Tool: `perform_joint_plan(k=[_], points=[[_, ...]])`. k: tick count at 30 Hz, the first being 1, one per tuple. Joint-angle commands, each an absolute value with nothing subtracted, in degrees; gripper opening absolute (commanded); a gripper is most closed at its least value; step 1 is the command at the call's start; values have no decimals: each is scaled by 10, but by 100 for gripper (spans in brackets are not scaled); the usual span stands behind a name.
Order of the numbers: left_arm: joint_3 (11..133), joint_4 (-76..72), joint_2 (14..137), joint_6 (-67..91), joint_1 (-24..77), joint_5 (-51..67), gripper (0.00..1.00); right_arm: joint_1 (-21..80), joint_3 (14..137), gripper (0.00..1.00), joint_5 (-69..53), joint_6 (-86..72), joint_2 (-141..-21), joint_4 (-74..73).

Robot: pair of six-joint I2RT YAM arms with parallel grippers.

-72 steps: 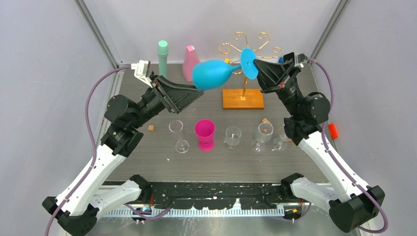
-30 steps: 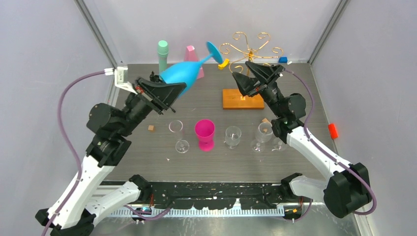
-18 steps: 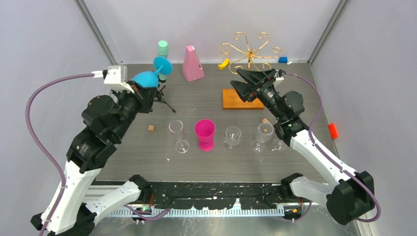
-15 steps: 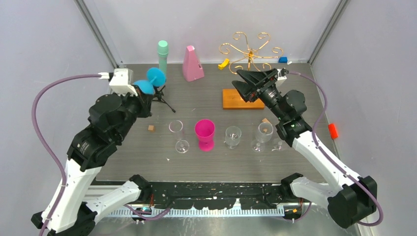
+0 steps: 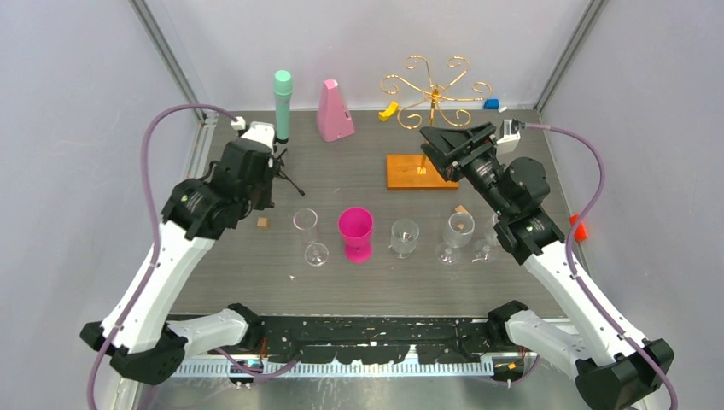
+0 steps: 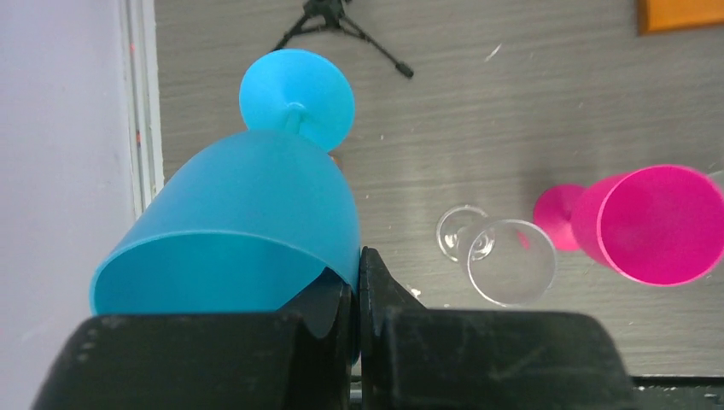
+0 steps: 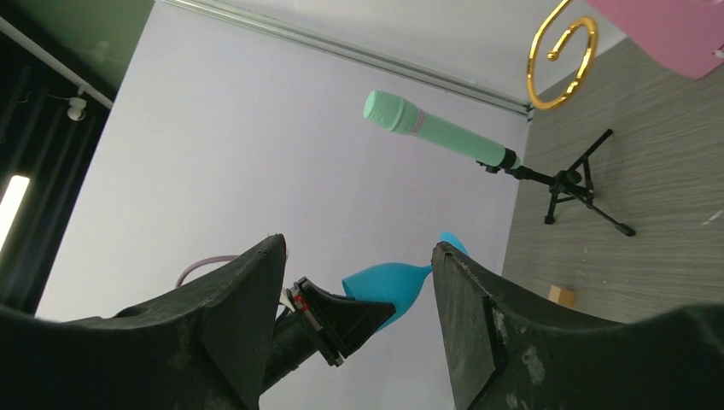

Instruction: Take the wine glass off the wine glass rack

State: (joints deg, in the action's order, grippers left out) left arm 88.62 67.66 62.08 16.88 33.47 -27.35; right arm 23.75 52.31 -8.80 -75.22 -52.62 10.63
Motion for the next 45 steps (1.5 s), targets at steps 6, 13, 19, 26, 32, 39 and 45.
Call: perform_joint_plan(k=[6,13,19,26,32,39,45], points=[[804,669,668,120,277,-147,0,235,557,67,-38,-691,-500,27],[756,666,674,88,259,-112,0,236,562,64,-29,-683,-498,12],[742,670,689,98,257,-66,0,235,561,62,-26,-690,-502,9],[736,697,740,119,257,-101,0,235,560,61,-26,-693,-501,7],[711,685,738,137,257,-97,0,236,551,61,-11,-697,-489,4],[684,672,738,145,256,-102,8,236,549,61,-13,-700,-488,4],[701,690,741,143,256,-114,14,235,546,60,-10,-706,-484,4]])
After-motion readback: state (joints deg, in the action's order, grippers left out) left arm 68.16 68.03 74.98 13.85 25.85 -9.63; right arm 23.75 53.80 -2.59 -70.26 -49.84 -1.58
